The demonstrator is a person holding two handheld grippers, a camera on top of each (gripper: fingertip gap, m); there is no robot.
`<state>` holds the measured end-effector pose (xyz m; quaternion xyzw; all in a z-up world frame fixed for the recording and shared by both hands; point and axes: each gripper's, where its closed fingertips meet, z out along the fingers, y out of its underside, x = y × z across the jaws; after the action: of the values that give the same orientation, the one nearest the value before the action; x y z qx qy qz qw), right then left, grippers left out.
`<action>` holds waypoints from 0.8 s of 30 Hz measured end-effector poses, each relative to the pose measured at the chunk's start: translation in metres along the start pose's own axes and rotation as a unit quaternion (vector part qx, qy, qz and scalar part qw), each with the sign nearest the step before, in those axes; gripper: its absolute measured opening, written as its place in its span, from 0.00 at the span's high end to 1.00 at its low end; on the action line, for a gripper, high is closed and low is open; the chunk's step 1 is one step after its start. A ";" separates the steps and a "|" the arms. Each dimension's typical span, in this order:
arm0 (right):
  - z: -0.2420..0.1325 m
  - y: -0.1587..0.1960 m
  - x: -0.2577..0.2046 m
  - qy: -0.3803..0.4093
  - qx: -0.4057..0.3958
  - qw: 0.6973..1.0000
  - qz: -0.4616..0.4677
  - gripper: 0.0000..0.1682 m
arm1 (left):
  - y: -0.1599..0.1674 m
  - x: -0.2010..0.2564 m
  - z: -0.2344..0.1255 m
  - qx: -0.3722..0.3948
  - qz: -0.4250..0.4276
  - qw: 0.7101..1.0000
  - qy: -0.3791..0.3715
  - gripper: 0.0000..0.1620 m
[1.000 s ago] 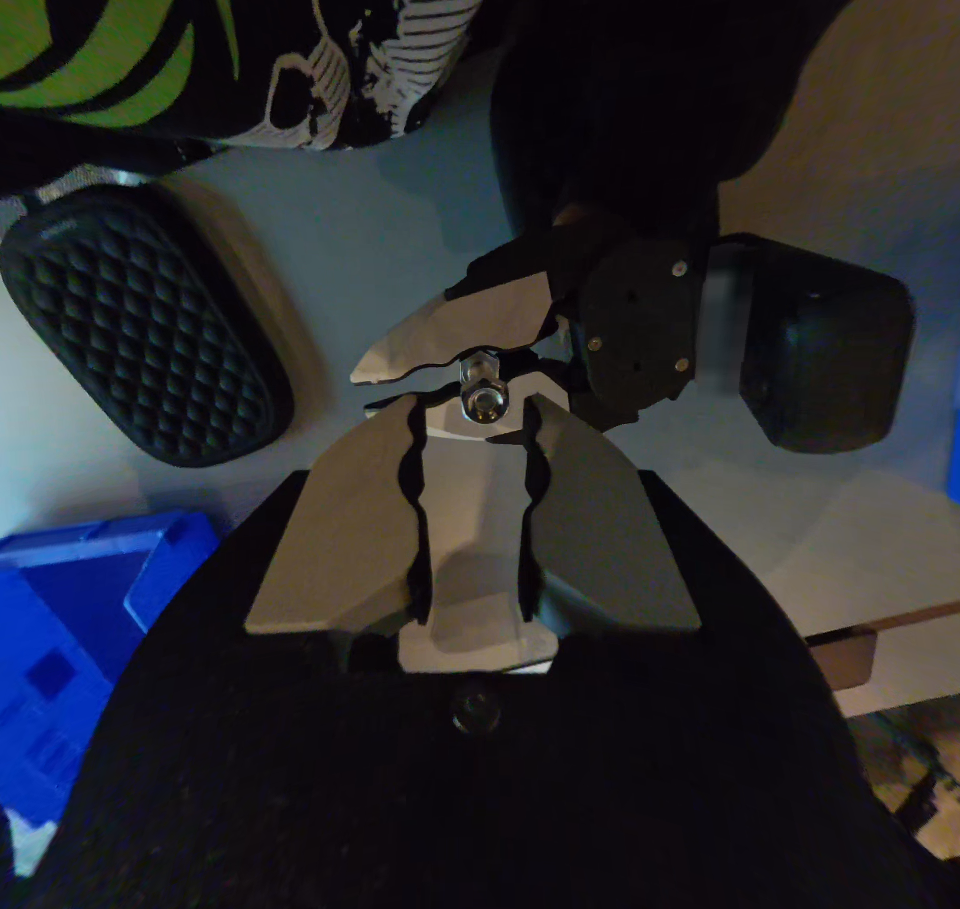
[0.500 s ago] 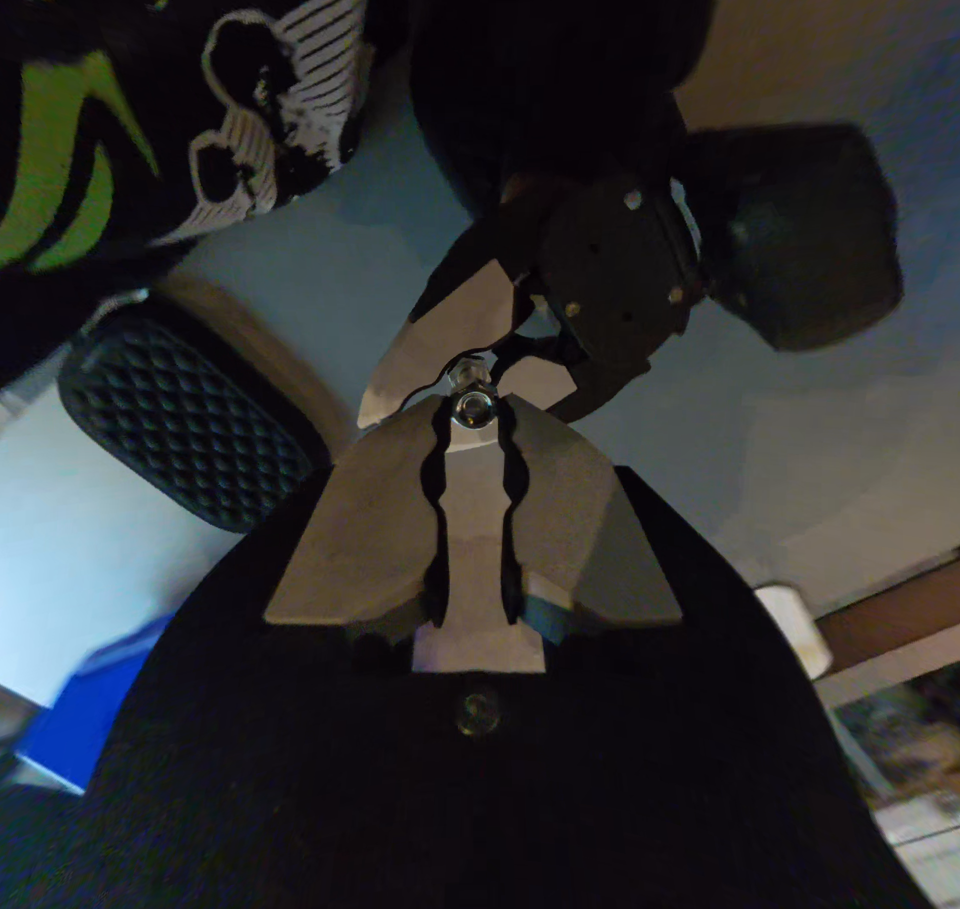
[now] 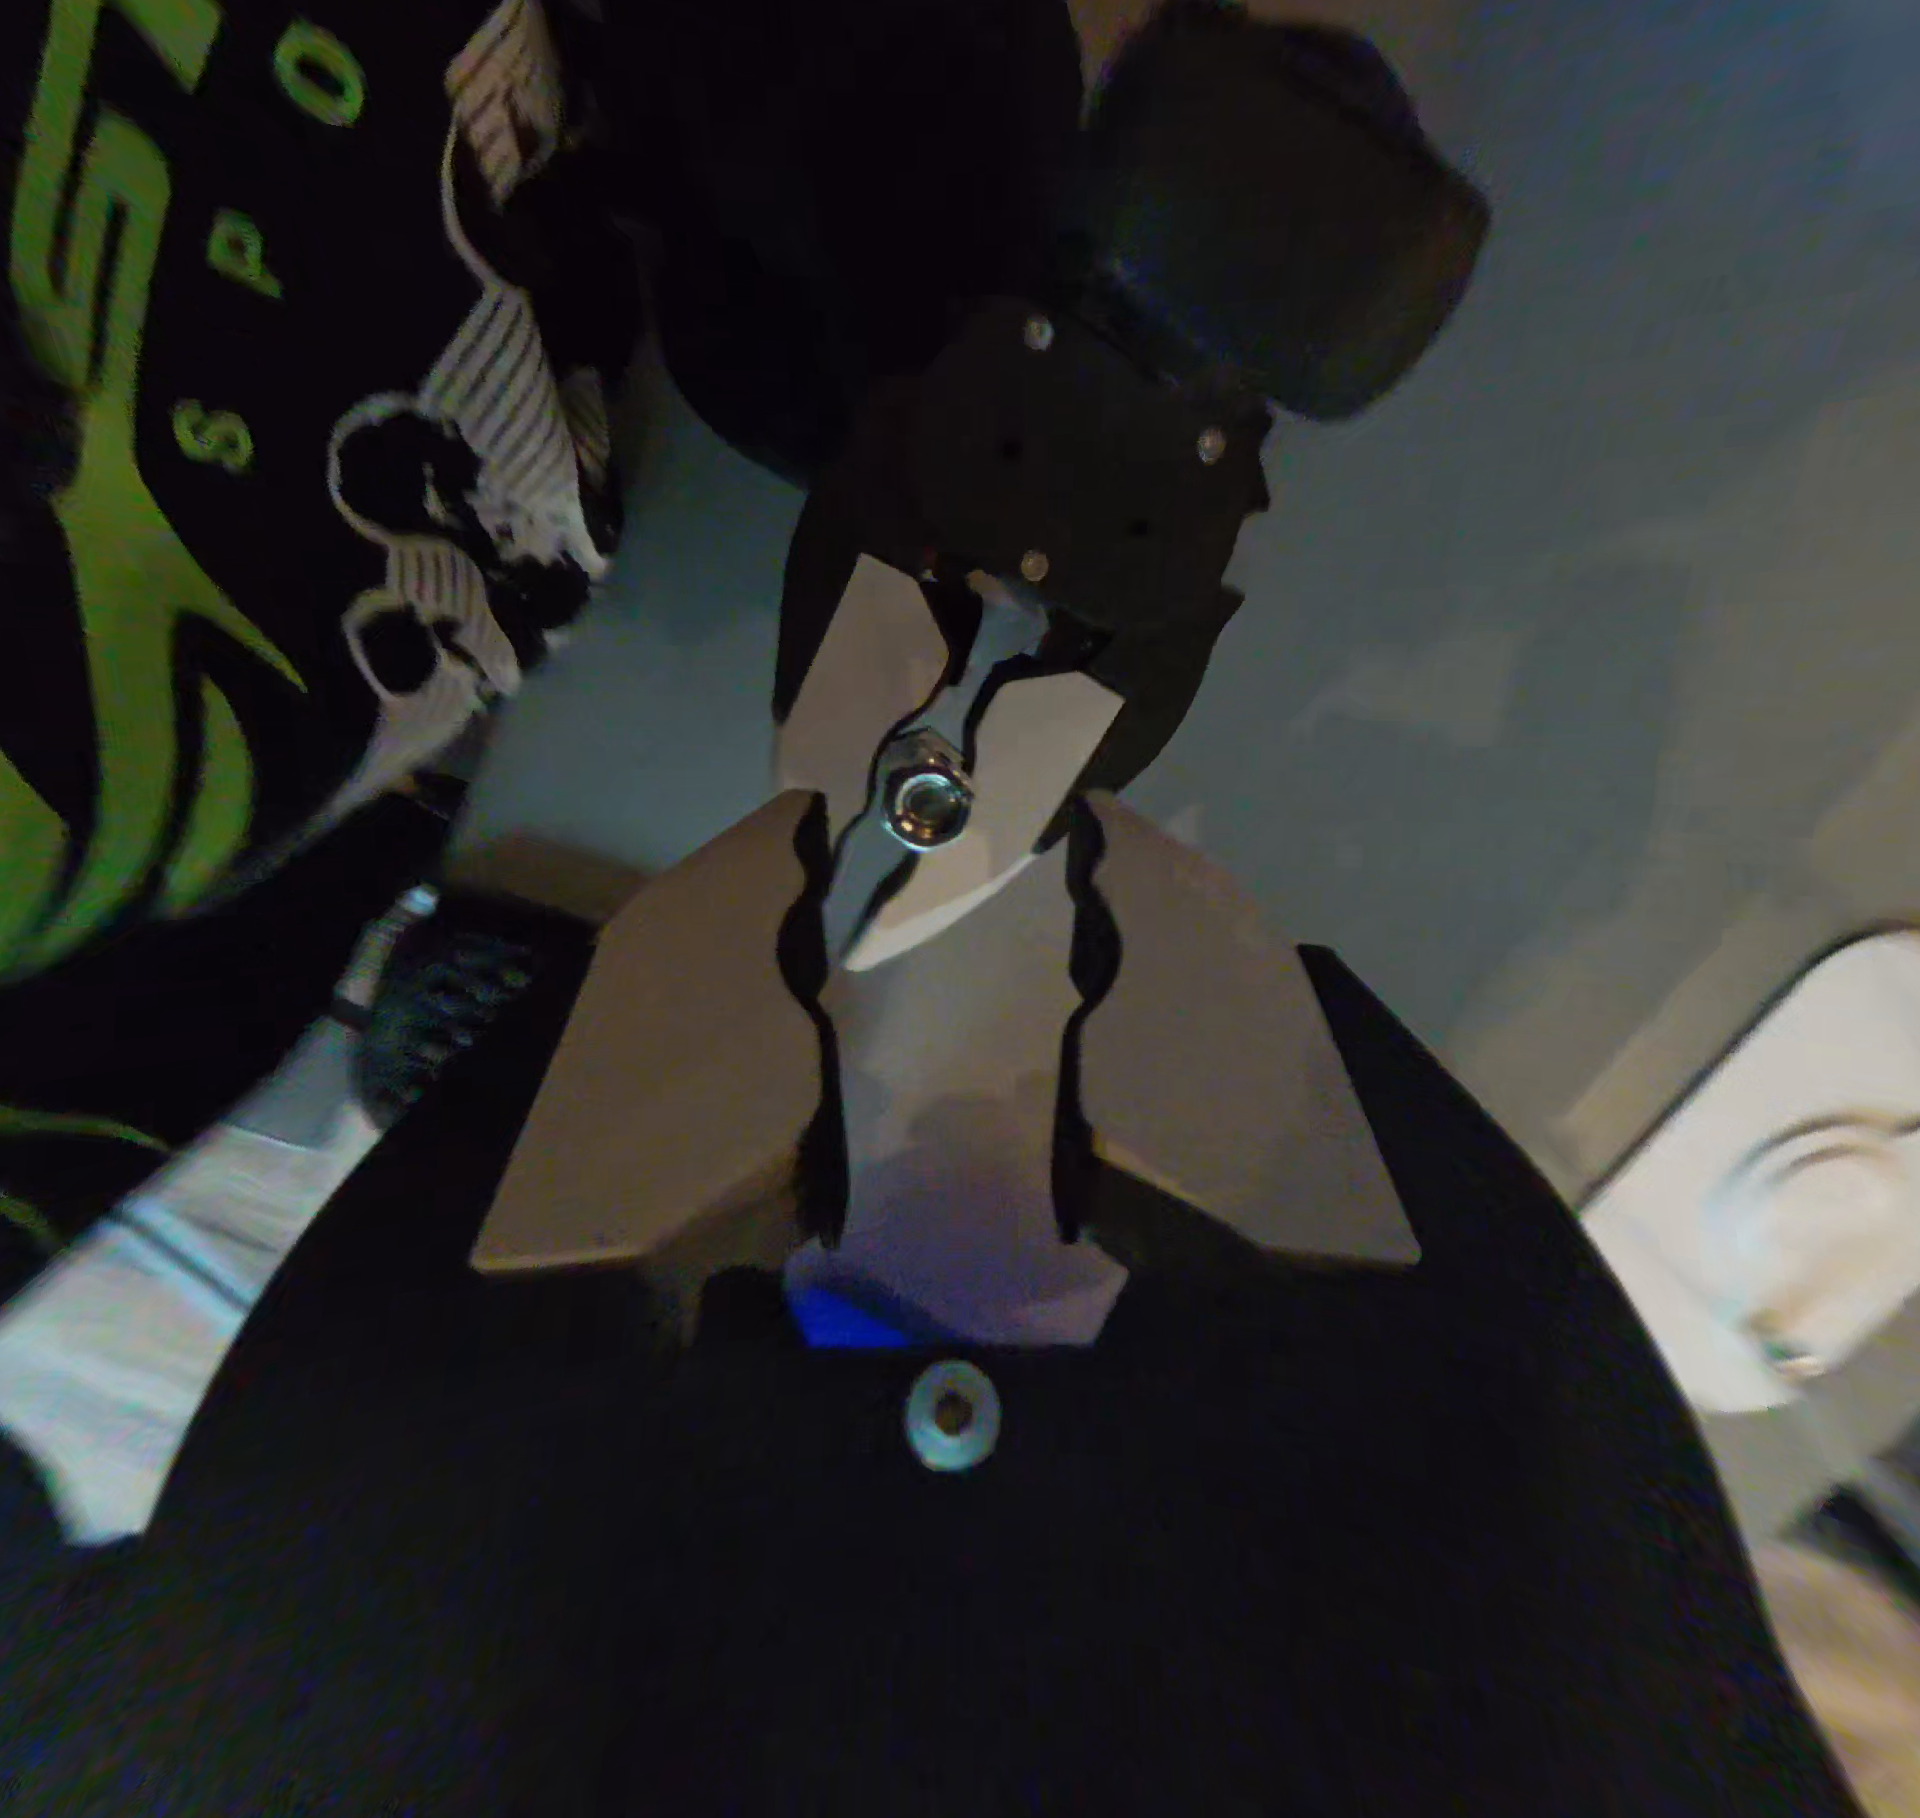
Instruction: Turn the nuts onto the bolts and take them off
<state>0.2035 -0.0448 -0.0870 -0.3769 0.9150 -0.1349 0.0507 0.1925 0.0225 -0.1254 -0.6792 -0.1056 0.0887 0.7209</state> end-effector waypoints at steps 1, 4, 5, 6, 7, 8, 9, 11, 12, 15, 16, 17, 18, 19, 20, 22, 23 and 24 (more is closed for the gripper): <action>-0.002 0.001 -0.001 0.000 -0.003 0.998 -0.056 0.74 | 0.000 0.001 0.000 -0.001 0.000 1.000 0.002 0.93; -0.002 0.009 -0.007 -0.008 -0.028 0.972 -0.232 0.73 | 0.000 0.003 0.001 -0.002 0.001 1.000 0.011 0.93; -0.001 0.010 -0.008 -0.012 -0.034 0.961 -0.275 0.74 | 0.000 0.004 0.001 -0.002 0.002 1.000 0.014 0.93; 0.000 0.009 -0.008 -0.016 -0.037 0.952 -0.303 0.74 | 0.000 0.005 0.001 -0.002 0.002 1.000 0.017 0.93; 0.001 0.008 -0.009 -0.028 -0.038 0.947 -0.316 0.74 | 0.000 0.006 0.001 -0.002 0.003 1.000 0.019 0.93; 0.001 0.006 -0.011 -0.044 -0.038 0.944 -0.324 0.75 | 0.000 0.006 0.001 -0.002 0.004 1.000 0.020 0.93; 0.002 0.005 -0.012 -0.056 -0.040 0.941 -0.332 0.76 | 0.000 0.006 0.001 -0.002 0.005 1.000 0.021 0.93; 0.004 0.005 -0.010 -0.063 -0.051 0.932 -0.354 0.79 | 0.000 0.006 0.001 -0.001 0.005 1.000 0.021 0.93; 0.005 0.005 -0.009 -0.064 -0.056 0.928 -0.362 0.80 | 0.000 0.006 0.000 -0.001 0.004 1.000 0.021 0.93; 0.008 0.004 -0.010 -0.075 -0.062 0.923 -0.371 0.85 | 0.000 0.005 0.000 -0.001 0.002 1.000 0.020 0.93; 0.008 0.005 -0.010 -0.075 -0.063 0.922 -0.373 0.87 | 0.000 0.005 0.000 -0.001 0.003 1.000 0.020 0.93; 0.009 0.005 -0.009 -0.074 -0.064 0.922 -0.374 0.88 | 0.000 0.005 0.000 -0.002 0.003 1.000 0.021 0.93; 0.009 0.005 -0.008 -0.072 -0.064 0.923 -0.373 0.89 | 0.000 0.006 0.000 -0.003 0.004 1.000 0.021 0.93; 0.009 0.004 -0.008 -0.071 -0.062 0.924 -0.371 0.90 | 0.000 0.006 0.000 -0.003 0.005 1.000 0.021 0.93; 0.009 0.004 -0.008 -0.070 -0.060 0.926 -0.367 0.90 | 0.000 0.006 0.000 -0.003 0.005 1.000 0.021 0.93; 0.009 0.003 -0.007 -0.064 -0.059 0.934 -0.347 0.90 | 0.000 0.005 0.000 -0.002 0.004 1.000 0.018 0.93; 0.009 0.003 -0.006 -0.059 -0.060 0.940 -0.330 0.90 | -0.001 0.004 -0.001 0.000 0.004 1.000 0.015 0.93; 0.009 0.003 -0.006 -0.055 -0.061 0.948 -0.307 0.90 | -0.001 0.003 -0.001 0.001 0.004 1.000 0.012 0.93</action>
<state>0.2072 -0.0409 -0.0962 -0.6486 0.7575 -0.0666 0.0340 0.1956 0.0224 -0.1245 -0.6799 -0.0938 0.0835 0.7225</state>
